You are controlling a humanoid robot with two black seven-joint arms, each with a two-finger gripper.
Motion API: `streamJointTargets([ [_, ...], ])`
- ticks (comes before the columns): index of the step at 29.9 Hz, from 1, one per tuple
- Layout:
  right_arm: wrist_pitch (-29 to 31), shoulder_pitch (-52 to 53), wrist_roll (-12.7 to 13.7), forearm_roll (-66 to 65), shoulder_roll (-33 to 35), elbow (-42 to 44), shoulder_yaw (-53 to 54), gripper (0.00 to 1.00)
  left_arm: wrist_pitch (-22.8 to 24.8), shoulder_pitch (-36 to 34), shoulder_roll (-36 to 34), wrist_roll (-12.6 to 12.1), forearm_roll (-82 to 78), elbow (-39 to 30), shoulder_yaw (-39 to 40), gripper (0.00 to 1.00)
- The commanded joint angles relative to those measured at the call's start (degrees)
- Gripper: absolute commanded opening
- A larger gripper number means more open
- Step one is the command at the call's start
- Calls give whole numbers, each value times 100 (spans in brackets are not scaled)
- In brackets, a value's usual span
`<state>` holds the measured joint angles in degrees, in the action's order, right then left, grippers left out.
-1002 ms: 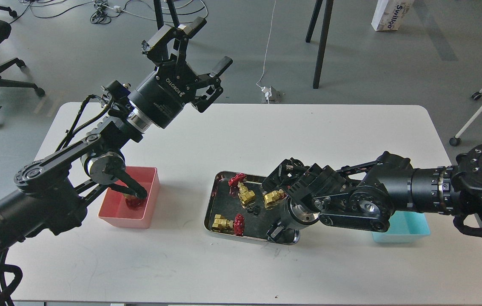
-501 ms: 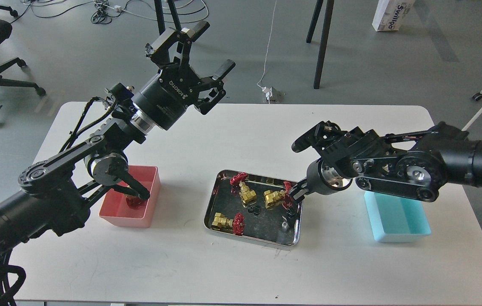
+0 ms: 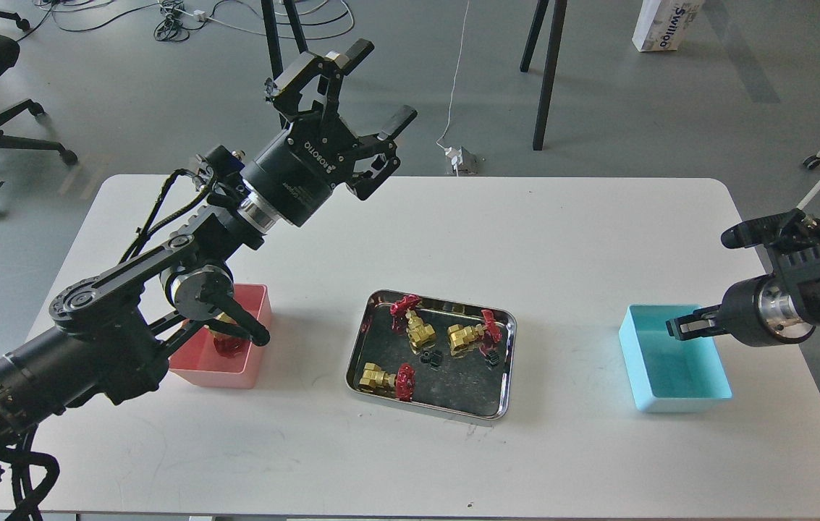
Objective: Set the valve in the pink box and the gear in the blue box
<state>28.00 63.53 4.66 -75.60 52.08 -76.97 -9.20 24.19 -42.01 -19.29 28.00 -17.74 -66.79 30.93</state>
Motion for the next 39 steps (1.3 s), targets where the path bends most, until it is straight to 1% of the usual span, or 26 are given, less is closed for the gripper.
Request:
streamJointTargets([
  [1, 0, -139, 17, -7, -22, 42, 112, 27, 6, 0, -13, 0, -1, 0, 0, 87],
  [3, 0, -157, 18, 2, -31, 51, 147, 40, 6, 0, -4, 0, -1, 0, 0, 87],
  [4, 0, -157, 18, 10, -31, 51, 156, 51, 6, 0, -4, 0, -1, 0, 0, 87],
  [6, 0, -148, 26, 72, -31, 42, 164, 100, 6, 0, -4, 0, -1, 0, 0, 87],
  [9, 0, -148, 26, 81, 4, 51, 200, 100, -2, 0, 5, 0, -1, 17, 0, 87],
  [12, 0, -148, 18, 107, 22, 86, 445, 100, 6, -53, 13, 0, -1, 219, 0, 87],
  [14, 0, -156, 0, 299, 22, 217, 786, 100, 24, -88, -13, 0, -1, 272, 0, 87],
  [16, 0, -174, -35, 947, 30, 497, 1383, 100, 24, -132, -39, 0, -1, 324, 18, 87],
  [18, 0, -227, -61, 2078, 39, 927, 1981, 100, 59, -289, -48, 0, -1, 543, 9, 88],
  [21, 0, -244, -79, 4423, -83, 1622, 2895, 100, 77, -597, -31, 0, -1, 1052, -35, 90],
  [23, 0, -236, -114, 6057, -320, 2096, 3388, 100, 155, -851, 4, 0, 8, 1387, -44, 90],
  [25, 0, -253, -114, 7632, -531, 2632, 3688, 100, 357, -1124, 48, 0, 121, 1703, -35, 90],
  [26, 0, -271, -114, 8466, -680, 3000, 3767, 100, 381, -1299, 144, 0, 252, 1922, 9, 90],
  [27, 0, -271, -114, 9031, -873, 3352, 3803, 100, 381, -1431, 284, 0, 454, 2159, 9, 90],
  [29, 0, -314, -141, 9702, -1277, 3968, 3838, 100, 381, -1564, 496, 0, 911, 2643, -17, 92],
  [31, 0, -481, -184, 10125, -1585, 4251, 3891, 100, 381, -1573, 637, 0, 1245, 3030, 44, 93],
  [33, 0, -683, -290, 10232, -1797, 4278, 4101, 100, 381, -1591, 716, 0, 1439, 3198, 70, 94],
  [36, 0, -1008, -387, 10232, -2166, 4322, 4715, 100, 381, -1538, 699, 0, 1528, 3216, 79, 94],
  [39, 0, -1176, -396, 10223, -2360, 4410, 5235, 100, 381, -1468, 673, 0, 1519, 3216, 36, 94],
])
